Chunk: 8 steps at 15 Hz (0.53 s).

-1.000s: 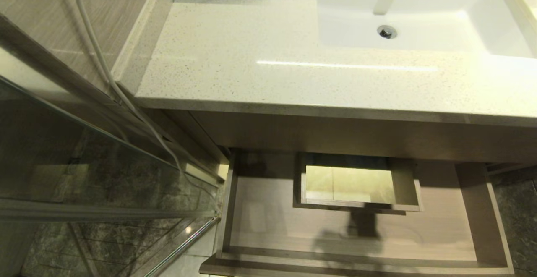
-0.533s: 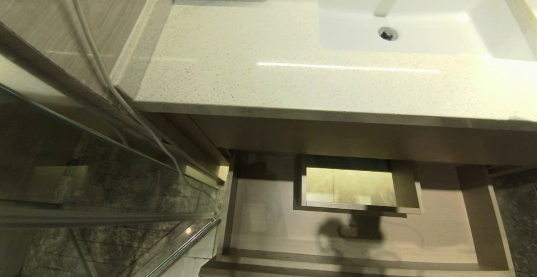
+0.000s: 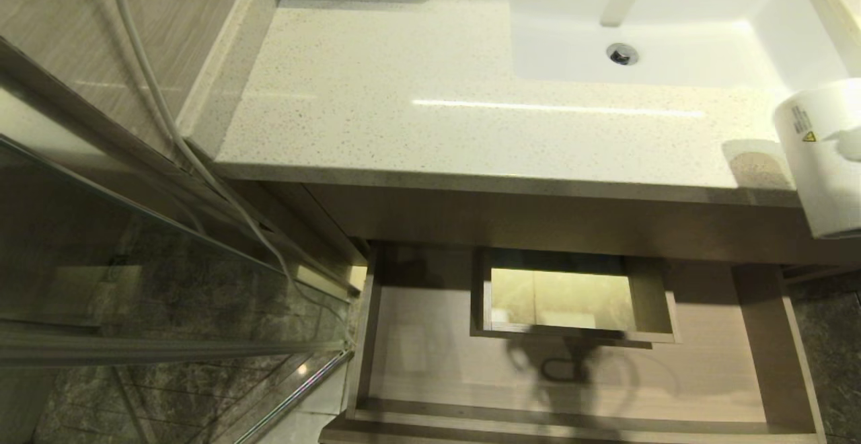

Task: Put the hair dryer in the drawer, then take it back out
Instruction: Place it on the countertop

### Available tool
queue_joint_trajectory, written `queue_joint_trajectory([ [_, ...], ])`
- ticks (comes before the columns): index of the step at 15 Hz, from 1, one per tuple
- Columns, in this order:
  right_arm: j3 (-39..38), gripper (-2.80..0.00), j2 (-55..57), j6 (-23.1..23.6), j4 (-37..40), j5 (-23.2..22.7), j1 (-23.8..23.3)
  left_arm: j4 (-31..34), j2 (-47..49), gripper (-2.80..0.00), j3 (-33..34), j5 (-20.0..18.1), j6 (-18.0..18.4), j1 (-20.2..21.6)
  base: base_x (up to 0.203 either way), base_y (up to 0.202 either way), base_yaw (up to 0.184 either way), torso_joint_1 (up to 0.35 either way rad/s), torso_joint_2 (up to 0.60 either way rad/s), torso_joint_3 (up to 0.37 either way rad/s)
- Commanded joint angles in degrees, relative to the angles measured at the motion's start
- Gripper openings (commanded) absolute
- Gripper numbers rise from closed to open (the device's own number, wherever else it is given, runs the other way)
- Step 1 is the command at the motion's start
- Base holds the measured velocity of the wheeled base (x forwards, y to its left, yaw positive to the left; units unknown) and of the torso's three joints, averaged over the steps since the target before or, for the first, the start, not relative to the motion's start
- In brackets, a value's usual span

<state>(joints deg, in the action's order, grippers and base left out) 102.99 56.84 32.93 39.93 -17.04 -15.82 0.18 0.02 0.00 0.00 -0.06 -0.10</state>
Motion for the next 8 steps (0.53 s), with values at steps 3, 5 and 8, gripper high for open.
queue_joint_trajectory([
  [3,3.5,-2.8,5.2,0.4,0.9,-4.0,2.0,0.0,0.0,-2.8,0.1,0.0,0.0,0.0,0.0,0.0,0.0,0.0,0.0,0.0],
  [5,5.7,-2.8,8.0,0.6,1.0,-4.4,3.8,0.0,0.0,-2.8,0.0,0.0,0.0,0.0,0.0,0.0,0.0,0.0,0.0,0.0],
  [8,5.7,-2.8,9.0,0.6,0.8,-4.3,4.2,0.0,0.0,-2.8,0.0,0.0,0.0,0.0,0.0,0.0,0.0,0.0,0.0,0.0],
])
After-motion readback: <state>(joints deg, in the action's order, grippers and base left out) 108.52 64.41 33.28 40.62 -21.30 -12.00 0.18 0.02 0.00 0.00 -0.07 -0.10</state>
